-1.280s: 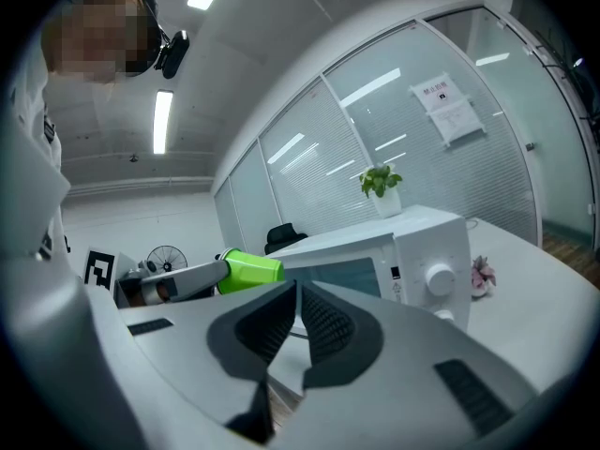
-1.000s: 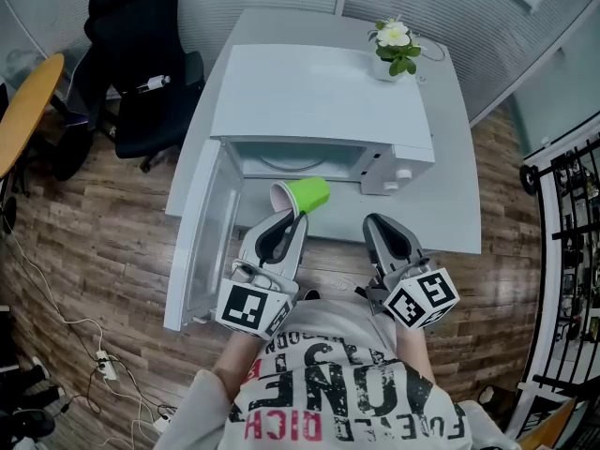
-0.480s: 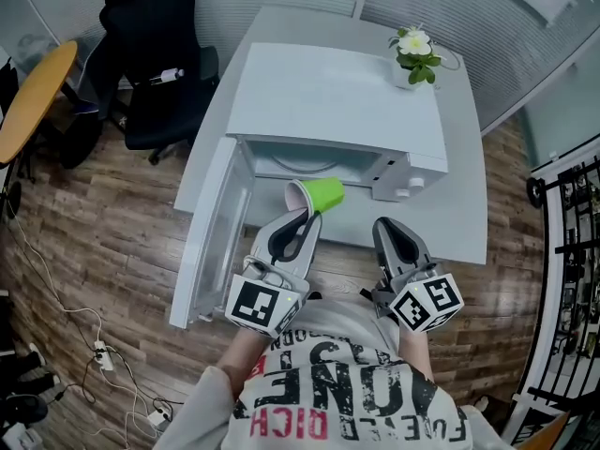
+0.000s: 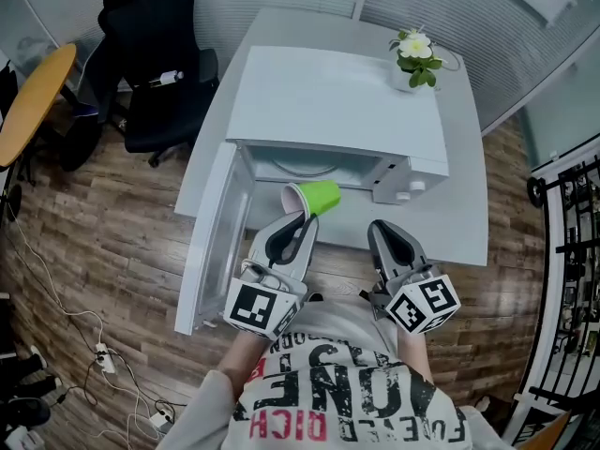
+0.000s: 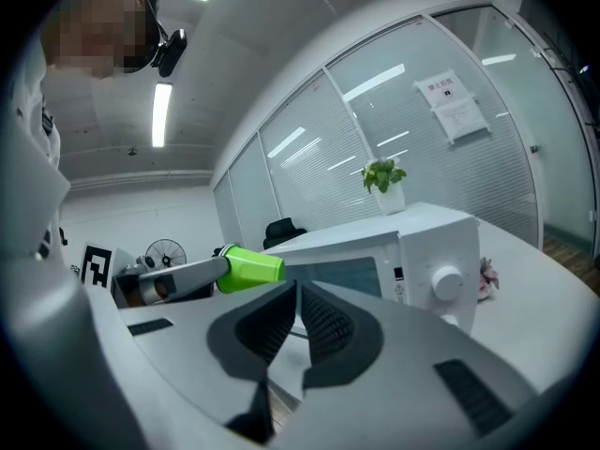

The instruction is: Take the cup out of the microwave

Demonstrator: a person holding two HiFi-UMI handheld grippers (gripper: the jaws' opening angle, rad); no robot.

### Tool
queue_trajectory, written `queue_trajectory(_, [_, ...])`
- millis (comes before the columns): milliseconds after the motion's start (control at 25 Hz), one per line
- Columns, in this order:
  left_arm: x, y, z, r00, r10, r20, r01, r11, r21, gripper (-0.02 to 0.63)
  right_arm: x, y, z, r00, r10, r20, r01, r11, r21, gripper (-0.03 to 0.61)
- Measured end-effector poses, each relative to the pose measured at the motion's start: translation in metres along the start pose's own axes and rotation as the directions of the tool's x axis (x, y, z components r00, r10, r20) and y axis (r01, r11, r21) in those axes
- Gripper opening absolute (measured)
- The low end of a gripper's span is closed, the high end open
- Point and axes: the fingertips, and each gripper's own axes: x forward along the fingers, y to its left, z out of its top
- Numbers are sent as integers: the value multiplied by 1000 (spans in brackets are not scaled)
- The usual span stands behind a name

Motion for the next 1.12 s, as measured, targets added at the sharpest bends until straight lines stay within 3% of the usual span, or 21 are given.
queue_trajectory(1120, [1,4,-6,1000,-9,-19,10,1000,26,40,0,0,0,1000,-19,4,19,1000,7,25])
